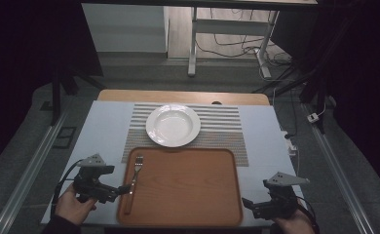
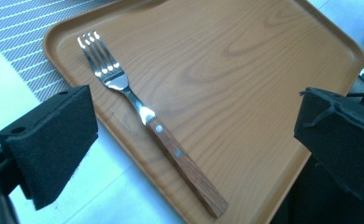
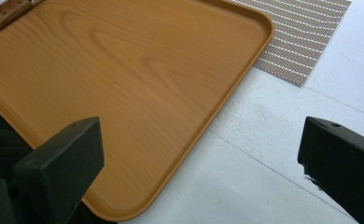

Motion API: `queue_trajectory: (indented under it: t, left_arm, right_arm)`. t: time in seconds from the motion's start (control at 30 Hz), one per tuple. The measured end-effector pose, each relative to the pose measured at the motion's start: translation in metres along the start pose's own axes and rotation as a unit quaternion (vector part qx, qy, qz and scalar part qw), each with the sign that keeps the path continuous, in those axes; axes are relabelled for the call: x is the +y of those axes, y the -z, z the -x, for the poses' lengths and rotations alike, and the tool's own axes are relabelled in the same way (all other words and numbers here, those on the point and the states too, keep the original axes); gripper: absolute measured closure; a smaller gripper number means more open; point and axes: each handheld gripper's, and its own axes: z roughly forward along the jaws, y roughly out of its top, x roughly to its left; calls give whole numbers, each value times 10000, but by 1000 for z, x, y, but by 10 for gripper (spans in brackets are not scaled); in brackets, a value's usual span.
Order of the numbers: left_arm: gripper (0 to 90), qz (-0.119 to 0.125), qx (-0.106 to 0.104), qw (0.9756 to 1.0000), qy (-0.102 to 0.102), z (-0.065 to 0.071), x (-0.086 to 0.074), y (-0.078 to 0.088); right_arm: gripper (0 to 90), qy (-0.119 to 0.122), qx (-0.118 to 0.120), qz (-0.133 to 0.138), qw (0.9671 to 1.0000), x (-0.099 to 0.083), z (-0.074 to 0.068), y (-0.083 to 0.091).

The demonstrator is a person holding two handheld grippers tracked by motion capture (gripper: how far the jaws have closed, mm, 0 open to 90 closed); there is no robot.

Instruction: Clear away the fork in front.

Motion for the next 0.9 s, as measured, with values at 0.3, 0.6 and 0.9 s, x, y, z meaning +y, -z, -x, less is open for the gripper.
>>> queue_trajectory:
  t: [0.3,0.6,0.9]
  left_arm:
    - [0,90,67,9998,140,-3,-19,14]
    - [0,3,166,9996,241,-5,-41,22]
    - [0,-313,378,9980,409,-6,-48,25]
  right_arm:
    - [8,-30,-3,13,10000,0,0,0]
    - [8,-44,-12,-12,10000,0,0,0]
    - [8,-35,-24,-43,10000,0,0,-1]
